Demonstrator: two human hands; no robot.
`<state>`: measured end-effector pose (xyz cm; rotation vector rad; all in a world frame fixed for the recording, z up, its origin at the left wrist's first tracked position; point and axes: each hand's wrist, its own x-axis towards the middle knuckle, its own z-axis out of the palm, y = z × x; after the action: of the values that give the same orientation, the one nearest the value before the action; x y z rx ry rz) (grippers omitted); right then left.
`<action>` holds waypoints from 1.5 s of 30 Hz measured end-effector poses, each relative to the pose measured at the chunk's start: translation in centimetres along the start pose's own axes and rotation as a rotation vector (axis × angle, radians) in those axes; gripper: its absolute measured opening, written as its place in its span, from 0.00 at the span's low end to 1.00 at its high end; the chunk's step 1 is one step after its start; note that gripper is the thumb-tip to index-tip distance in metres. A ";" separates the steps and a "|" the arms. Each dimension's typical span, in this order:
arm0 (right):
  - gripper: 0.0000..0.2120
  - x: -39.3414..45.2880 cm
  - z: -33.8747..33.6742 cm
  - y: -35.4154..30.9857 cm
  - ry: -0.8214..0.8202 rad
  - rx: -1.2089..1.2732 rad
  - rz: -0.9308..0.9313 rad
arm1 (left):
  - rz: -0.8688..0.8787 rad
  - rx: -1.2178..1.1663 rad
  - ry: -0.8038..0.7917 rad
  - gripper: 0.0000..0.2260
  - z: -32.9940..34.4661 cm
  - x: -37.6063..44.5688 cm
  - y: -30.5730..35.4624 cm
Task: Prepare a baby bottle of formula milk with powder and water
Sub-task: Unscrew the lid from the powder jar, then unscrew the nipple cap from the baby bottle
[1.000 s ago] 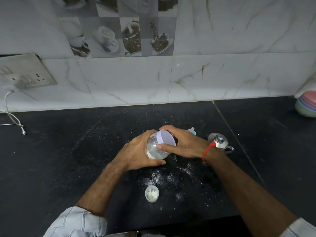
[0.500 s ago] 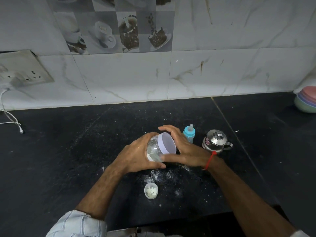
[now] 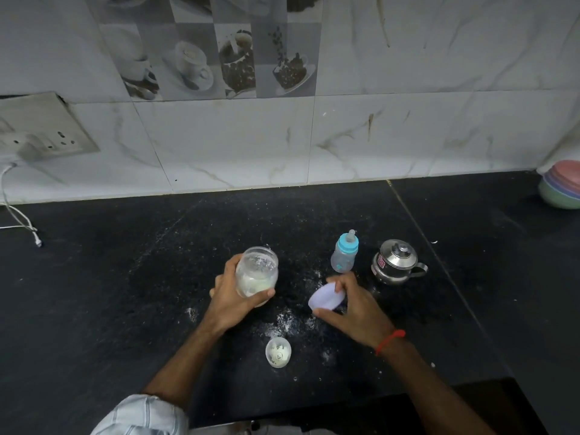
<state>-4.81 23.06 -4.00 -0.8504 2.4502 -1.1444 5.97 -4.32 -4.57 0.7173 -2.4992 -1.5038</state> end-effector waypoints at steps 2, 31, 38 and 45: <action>0.26 -1.2 1.9 2.5 -0.023 -0.120 0.049 | -0.031 -0.031 0.010 0.44 0.2 -0.5 -0.9; 0.17 6.0 -3.4 -4.9 0.407 0.020 0.048 | 0.390 0.446 -0.019 0.42 6.6 -1.4 8.8; 0.27 4.0 -3.7 -9.1 0.356 -0.121 0.037 | 0.322 0.263 0.052 0.26 7.1 -1.7 11.6; 0.18 3.4 -5.5 -8.2 0.043 0.248 -0.346 | 0.376 -0.072 -0.327 0.21 4.6 -0.8 11.0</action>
<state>-7.05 19.98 5.72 -1.2102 2.1825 -1.5606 1.44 4.01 2.75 -0.0215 -2.5890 -1.6576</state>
